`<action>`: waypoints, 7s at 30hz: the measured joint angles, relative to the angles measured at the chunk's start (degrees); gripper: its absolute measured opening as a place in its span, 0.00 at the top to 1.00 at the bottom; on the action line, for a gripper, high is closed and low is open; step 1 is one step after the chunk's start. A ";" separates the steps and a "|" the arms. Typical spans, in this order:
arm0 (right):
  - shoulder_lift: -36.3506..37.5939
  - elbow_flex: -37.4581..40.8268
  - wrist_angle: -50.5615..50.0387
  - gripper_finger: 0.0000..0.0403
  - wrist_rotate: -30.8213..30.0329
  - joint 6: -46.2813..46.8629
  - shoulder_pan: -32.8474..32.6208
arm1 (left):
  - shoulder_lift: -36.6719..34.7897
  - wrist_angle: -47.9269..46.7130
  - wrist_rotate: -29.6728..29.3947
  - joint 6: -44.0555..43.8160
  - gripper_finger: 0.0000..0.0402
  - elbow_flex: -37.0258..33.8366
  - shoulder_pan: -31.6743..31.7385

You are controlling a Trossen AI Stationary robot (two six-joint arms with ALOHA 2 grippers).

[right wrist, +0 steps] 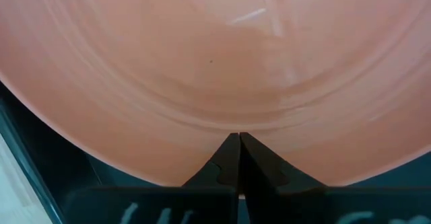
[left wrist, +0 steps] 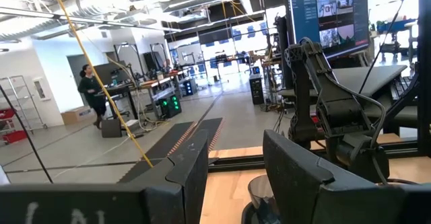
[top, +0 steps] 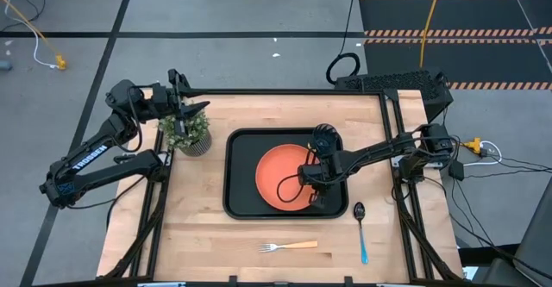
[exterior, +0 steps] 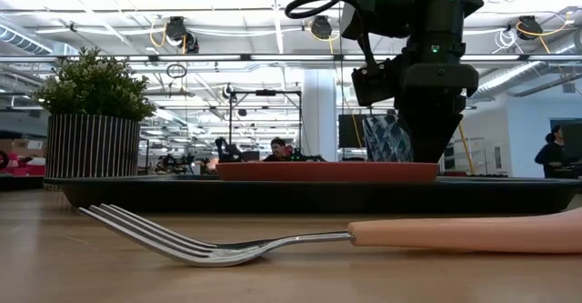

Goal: Pick and place plate/cup/fork/spoon on tray
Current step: Adjust the orange plate on the black serving tray, then put the blue spoon on the black serving tray

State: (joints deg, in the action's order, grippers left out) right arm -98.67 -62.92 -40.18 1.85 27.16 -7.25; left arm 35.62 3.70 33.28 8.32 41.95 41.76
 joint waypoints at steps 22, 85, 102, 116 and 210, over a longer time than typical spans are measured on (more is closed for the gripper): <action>1.52 0.04 0.16 1.00 -0.26 0.49 0.02 | 0.01 -0.02 0.02 0.42 0.64 -0.01 -0.01; 1.29 0.00 8.13 0.66 11.37 99.28 -36.76 | 2.75 6.21 1.04 0.15 0.64 -0.01 -7.57; 4.35 0.04 -14.66 0.61 6.06 102.70 -36.98 | 4.35 3.43 4.43 0.81 0.64 -0.01 -12.35; 0.57 0.04 -15.37 0.61 2.57 101.58 -36.72 | 6.38 5.37 4.38 1.62 0.64 -0.01 -13.46; -14.88 -17.18 45.90 0.62 -2.59 21.03 2.69 | -1.95 -1.96 -0.39 6.03 0.64 0.01 -13.46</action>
State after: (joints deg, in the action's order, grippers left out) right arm -113.55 -80.09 5.72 -0.74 48.19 -4.56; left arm 33.67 1.74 32.88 14.35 41.95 28.29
